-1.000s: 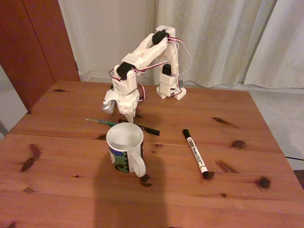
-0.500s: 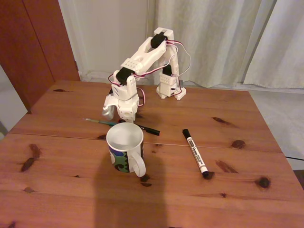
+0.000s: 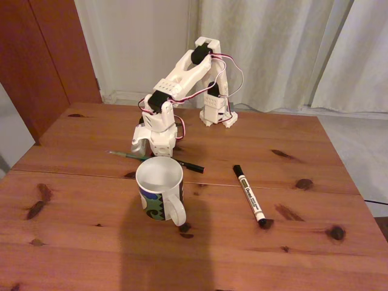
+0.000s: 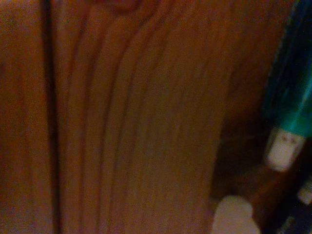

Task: Clean up the desk and place the pens and markers into the cup

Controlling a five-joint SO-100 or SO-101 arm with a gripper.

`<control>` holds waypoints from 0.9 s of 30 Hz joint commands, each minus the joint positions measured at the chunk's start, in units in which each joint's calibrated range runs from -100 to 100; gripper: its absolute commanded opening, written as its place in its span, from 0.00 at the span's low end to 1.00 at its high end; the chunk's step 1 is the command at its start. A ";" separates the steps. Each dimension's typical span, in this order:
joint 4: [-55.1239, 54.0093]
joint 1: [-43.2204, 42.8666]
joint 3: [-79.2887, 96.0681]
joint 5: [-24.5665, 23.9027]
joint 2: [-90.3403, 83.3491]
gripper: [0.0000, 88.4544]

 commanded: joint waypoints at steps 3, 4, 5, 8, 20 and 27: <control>-0.60 0.11 -1.92 1.22 -0.72 0.02; -0.60 0.11 -1.92 1.22 -0.80 0.00; -0.60 0.11 -1.92 1.22 -0.80 0.01; -0.60 0.11 -1.92 1.28 -1.13 0.01; -0.60 0.67 -4.35 1.96 -10.48 0.01; -0.60 0.67 -3.63 2.01 -19.25 0.01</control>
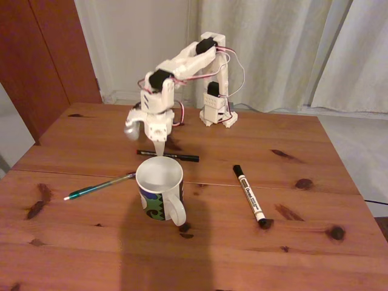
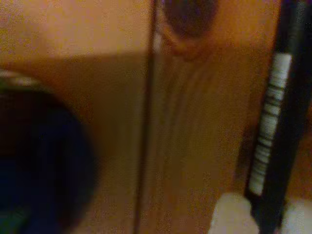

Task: Clean up the desk and place the pens and markers into the cup

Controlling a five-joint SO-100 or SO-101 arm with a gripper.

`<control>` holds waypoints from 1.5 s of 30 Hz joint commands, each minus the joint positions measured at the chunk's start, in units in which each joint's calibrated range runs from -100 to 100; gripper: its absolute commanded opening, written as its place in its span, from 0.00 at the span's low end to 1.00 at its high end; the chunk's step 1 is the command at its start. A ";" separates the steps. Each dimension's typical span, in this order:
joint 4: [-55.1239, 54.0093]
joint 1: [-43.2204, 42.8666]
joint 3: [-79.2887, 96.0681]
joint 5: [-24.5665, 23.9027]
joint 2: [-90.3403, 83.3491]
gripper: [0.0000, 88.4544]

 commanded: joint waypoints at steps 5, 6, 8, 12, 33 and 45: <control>-0.86 0.16 -3.51 0.50 -11.42 0.01; -1.89 0.16 -3.69 0.50 -12.33 0.01; -4.21 0.16 -3.96 0.23 -14.07 0.01; -8.17 0.08 -4.05 -0.03 -16.47 0.01; -22.28 -1.04 -3.78 -13.18 -23.01 0.01; -9.72 -1.77 -4.05 3.64 -22.68 0.01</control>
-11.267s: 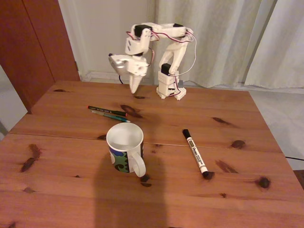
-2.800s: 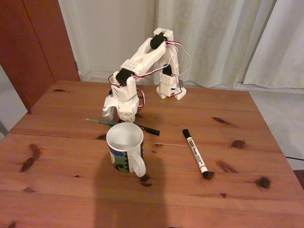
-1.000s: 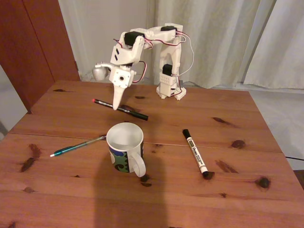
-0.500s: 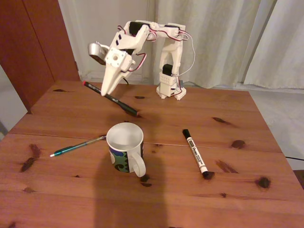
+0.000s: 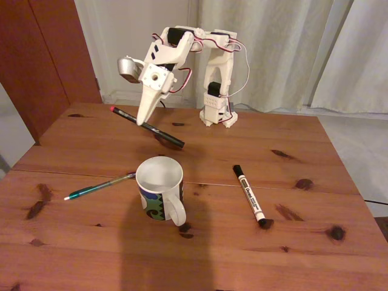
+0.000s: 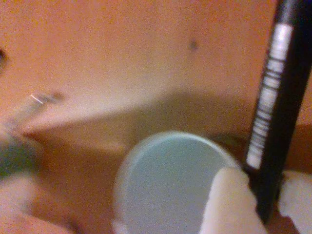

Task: Clean up the desk and place the pens and markers into the cup

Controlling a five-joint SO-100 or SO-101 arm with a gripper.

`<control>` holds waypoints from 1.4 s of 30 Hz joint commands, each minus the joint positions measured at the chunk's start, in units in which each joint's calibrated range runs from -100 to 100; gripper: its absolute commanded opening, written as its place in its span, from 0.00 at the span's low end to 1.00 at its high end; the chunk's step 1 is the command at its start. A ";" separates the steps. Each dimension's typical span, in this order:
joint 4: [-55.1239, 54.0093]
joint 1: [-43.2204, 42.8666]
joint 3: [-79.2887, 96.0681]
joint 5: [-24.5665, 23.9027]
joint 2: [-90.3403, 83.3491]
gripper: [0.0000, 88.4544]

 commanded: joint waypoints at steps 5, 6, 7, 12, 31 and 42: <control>1.38 0.09 -5.04 10.92 -2.44 0.01; 1.90 0.09 -6.21 11.18 -1.78 0.01; 1.99 0.09 -7.65 11.18 -0.87 0.01; 2.16 -0.40 -17.84 10.97 5.59 0.01; 8.01 -8.28 -34.44 14.27 18.25 0.01; 7.23 -9.64 -36.96 14.22 21.15 0.01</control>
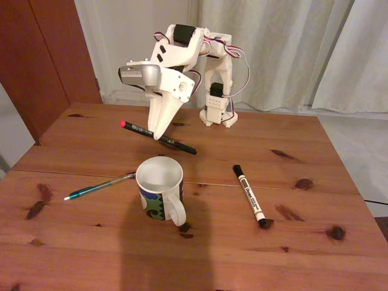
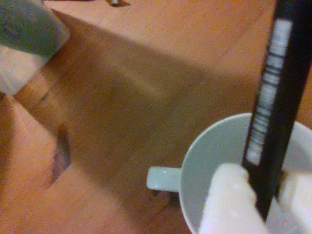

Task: Clean up the desk and place the pens and markers into the cup

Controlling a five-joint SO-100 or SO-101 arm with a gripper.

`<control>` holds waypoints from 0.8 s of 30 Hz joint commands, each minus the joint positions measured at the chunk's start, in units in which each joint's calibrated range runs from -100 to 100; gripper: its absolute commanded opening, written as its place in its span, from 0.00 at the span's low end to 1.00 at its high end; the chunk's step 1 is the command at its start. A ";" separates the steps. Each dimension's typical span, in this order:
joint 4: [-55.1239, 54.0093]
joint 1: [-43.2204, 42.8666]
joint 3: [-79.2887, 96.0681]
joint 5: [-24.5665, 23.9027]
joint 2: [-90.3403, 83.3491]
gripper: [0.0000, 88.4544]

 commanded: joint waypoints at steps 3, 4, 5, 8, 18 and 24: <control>-0.48 -0.45 -9.71 0.65 2.61 0.01; -0.48 -0.37 -11.24 0.65 3.53 0.01; -0.48 -0.13 -12.78 0.65 4.44 0.01; -0.48 1.24 -16.65 0.65 7.25 0.01; -0.48 3.17 -20.89 0.65 14.03 0.01; -0.48 4.46 -20.53 0.70 15.69 0.01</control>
